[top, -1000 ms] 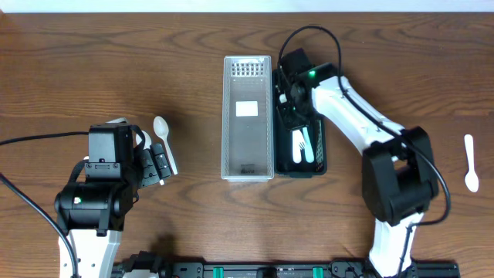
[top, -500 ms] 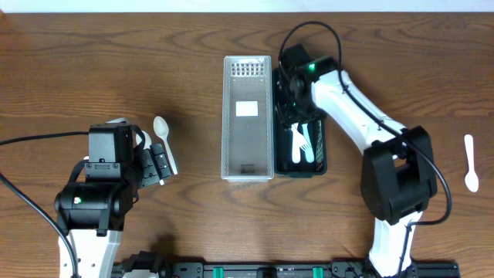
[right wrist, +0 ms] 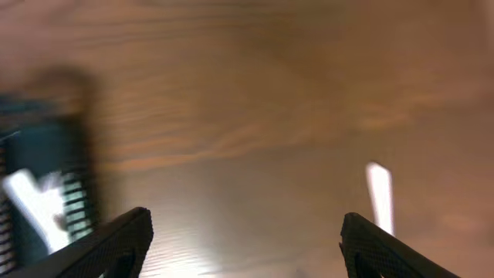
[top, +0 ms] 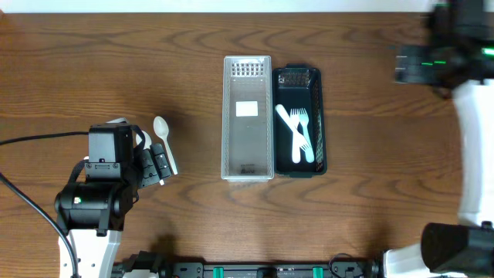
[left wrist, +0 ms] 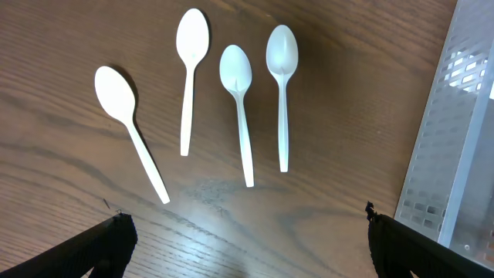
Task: Pack container
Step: 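Place the spoon into the black basket and open the right gripper, then move the right gripper to the last white spoon and grasp it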
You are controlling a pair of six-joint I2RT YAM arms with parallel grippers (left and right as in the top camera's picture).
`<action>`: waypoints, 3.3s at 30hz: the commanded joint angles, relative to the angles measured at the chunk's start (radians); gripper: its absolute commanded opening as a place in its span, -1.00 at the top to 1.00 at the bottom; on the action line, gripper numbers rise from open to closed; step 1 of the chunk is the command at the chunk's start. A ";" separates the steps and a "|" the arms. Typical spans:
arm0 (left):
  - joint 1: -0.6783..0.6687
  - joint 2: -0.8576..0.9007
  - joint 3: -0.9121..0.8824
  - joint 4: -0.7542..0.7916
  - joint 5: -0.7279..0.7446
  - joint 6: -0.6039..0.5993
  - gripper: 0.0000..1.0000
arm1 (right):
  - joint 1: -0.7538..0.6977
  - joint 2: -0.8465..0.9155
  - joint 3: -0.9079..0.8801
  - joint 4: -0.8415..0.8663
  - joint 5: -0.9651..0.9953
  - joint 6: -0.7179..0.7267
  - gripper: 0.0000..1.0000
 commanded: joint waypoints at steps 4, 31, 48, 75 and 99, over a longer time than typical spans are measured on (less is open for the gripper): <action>-0.002 0.000 0.014 -0.002 0.000 -0.002 -0.96 | -0.274 0.026 -0.015 -0.011 -0.042 -0.113 -0.63; -0.002 0.000 0.014 -0.003 0.000 -0.002 -0.96 | -0.708 0.233 -0.547 0.446 -0.191 -0.703 -0.66; -0.002 0.000 0.014 -0.002 0.000 -0.002 -0.96 | -0.626 0.341 -0.542 0.570 -0.153 -0.737 -0.64; -0.002 0.000 0.014 -0.003 0.000 -0.002 -0.96 | -0.615 0.389 -0.557 0.528 -0.163 -0.711 -0.52; -0.002 0.000 0.014 -0.003 0.000 -0.002 -0.96 | -0.621 0.389 -0.565 0.523 -0.166 -0.604 0.59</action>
